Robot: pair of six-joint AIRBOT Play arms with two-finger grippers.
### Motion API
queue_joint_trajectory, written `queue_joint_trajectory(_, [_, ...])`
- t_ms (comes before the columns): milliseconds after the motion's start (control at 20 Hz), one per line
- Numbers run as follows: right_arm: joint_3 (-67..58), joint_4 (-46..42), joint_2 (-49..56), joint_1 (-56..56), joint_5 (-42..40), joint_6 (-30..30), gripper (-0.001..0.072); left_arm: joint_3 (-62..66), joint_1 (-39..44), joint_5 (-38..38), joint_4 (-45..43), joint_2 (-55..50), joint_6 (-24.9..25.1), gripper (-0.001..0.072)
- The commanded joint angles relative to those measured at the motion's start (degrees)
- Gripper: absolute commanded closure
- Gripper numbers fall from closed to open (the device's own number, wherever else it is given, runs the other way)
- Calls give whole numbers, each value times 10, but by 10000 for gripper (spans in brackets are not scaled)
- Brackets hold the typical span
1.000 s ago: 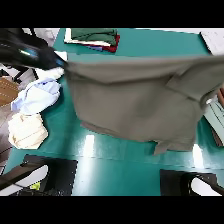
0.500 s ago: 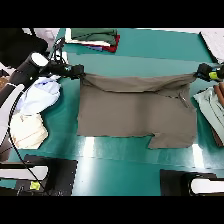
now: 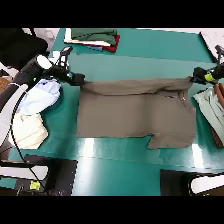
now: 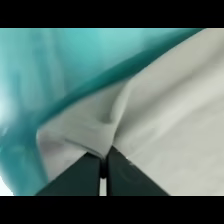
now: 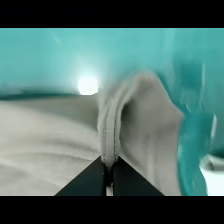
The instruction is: Fold the shirts.
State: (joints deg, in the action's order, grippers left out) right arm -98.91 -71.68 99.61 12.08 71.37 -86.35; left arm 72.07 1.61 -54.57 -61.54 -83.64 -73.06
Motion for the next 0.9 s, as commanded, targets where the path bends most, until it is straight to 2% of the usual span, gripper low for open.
queue_joint_trajectory(0, [-5, -45, 8, 1, 39, -13, 686, 0, 0, -51, -73, -1, -34, 681])
queue_joint_trajectory(350, [-5, -49, 18, -4, 60, -22, 683, 0, 0, -82, -37, -10, -29, 679])
queue_joint_trajectory(400, [-5, -49, 20, -4, 68, -22, 513, 0, -1, -96, -38, -10, -28, 499])
queue_joint_trajectory(450, [-5, -50, 20, -3, 78, -22, 158, 1, -1, -116, -45, -9, -41, 58])
queue_joint_trajectory(500, [-11, -51, 19, 3, 95, -22, -2, 1, -3, -145, -54, -5, -64, -11])
queue_joint_trajectory(700, [-50, -48, 12, 22, 173, -31, 22, -3, -39, -239, -56, 54, -93, -2])
queue_joint_trajectory(750, [-41, -48, -1, 22, 173, -31, 53, -19, -49, -244, -56, 83, -96, -2])
queue_joint_trajectory(850, [5, -43, -43, 20, 154, -31, 53, -91, -63, -245, -56, 151, -105, -2])
